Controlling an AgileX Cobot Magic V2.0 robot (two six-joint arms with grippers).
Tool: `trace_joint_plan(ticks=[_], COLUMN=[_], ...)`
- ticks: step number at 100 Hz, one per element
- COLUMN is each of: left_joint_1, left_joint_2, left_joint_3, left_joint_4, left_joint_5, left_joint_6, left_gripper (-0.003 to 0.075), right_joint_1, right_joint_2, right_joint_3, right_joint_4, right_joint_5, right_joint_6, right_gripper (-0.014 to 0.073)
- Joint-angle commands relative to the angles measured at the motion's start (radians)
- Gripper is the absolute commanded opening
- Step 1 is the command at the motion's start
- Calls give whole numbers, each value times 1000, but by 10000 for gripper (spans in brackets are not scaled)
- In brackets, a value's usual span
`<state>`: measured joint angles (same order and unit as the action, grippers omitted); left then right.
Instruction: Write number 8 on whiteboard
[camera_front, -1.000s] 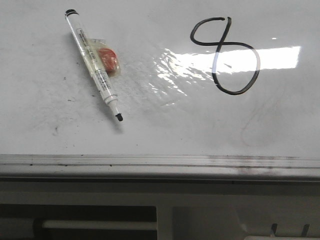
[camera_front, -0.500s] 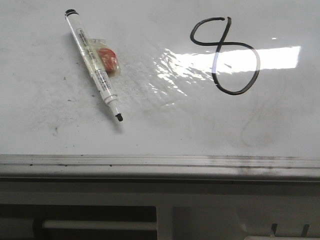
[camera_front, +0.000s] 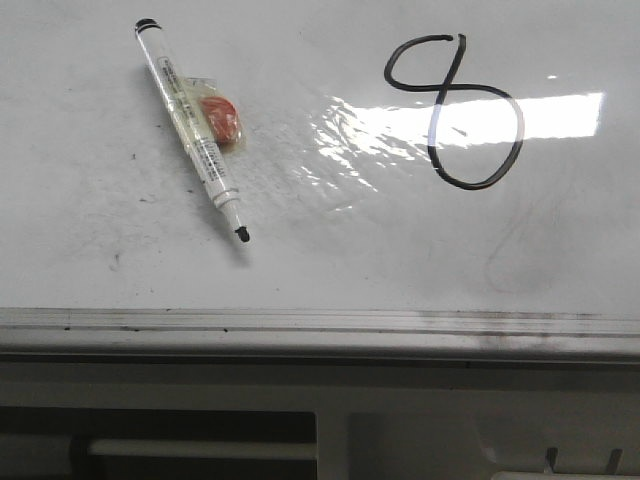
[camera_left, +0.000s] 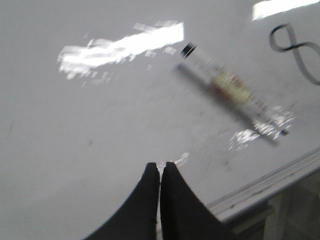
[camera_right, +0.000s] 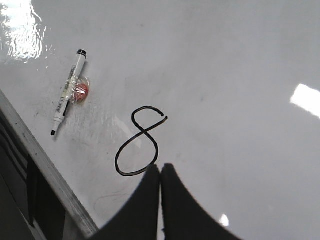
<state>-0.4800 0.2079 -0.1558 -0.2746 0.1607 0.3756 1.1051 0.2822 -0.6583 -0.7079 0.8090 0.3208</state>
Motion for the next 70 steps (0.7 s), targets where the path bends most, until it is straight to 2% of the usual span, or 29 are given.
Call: trace_joint_plan(ticks=[1,5,19,33,70], left_joint_1=[76,104,159,171,171], left_joint_2=[-46,-75,-166,-244,-237], left_joint_3=[39,71,155,189,189], left_joint_4=[275,299,282,275,275], left_joint_5=[-29,-29,-5,134,124], left_joint_6=[-326,-376,-376,-376,-376], left_gripper=[-20,-20,-20,-20,-20], right_joint_1=[-3,-3,-3,-3,-3], right_joint_2=[13,13,13,13,13], right_joint_3=[-23,-23,-23,-23,-23], right_joint_4=[-48,-48,-48,-48,-45], right_joint_5=[-67,-67,-67,-67,-65], right_joint_6=[4,4,4,4,4], right_gripper=[-42,-42,-42,-42,-42])
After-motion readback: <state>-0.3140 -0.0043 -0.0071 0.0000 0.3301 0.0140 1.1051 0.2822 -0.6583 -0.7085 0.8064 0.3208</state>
